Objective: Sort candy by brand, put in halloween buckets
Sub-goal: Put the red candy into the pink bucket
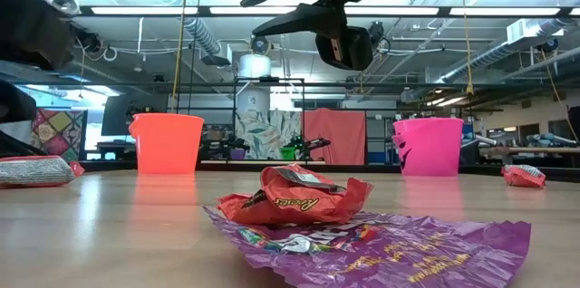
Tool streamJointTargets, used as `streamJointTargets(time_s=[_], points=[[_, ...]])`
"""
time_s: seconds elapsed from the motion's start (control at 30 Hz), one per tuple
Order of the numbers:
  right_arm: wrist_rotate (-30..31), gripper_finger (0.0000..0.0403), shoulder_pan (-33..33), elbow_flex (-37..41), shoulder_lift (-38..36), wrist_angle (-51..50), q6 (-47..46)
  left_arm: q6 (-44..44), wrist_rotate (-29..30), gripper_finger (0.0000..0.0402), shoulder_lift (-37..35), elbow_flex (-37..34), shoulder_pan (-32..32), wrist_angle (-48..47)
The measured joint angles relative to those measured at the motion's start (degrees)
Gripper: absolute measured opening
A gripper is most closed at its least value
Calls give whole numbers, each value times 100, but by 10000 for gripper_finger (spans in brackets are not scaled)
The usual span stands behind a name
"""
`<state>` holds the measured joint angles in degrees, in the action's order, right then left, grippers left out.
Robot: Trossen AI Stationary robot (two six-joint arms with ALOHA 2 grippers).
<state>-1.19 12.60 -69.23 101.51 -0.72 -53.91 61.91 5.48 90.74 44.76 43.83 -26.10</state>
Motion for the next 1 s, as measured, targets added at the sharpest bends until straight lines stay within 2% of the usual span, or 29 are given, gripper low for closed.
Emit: streamJointTargets(time_s=[0.17,0.27,0.33,0.47,0.5,0.63,0.77,0.9,1.0], points=[[3,128,-9,0,0,-20,101,-32,-171,172,205,8,-2,342],[-2,128,-77,0,0,-23,145,-31,-170,153,203,5,-2,420],[2,128,-141,0,0,-23,140,-53,-156,122,205,8,-2,457],[7,128,-245,0,0,-23,109,-408,-30,26,207,12,-43,468],[7,128,-266,0,0,-23,85,-460,1,14,210,12,-76,455],[5,128,-295,0,0,-24,-31,-697,89,6,212,8,-243,428],[187,128,-285,0,0,-110,248,-1000,129,3,82,-8,-475,407],[436,128,-246,1,0,-422,630,-1266,202,2,-249,-43,-813,243],[398,128,-245,2,0,-350,809,-1406,256,2,-673,-32,-1068,298]])
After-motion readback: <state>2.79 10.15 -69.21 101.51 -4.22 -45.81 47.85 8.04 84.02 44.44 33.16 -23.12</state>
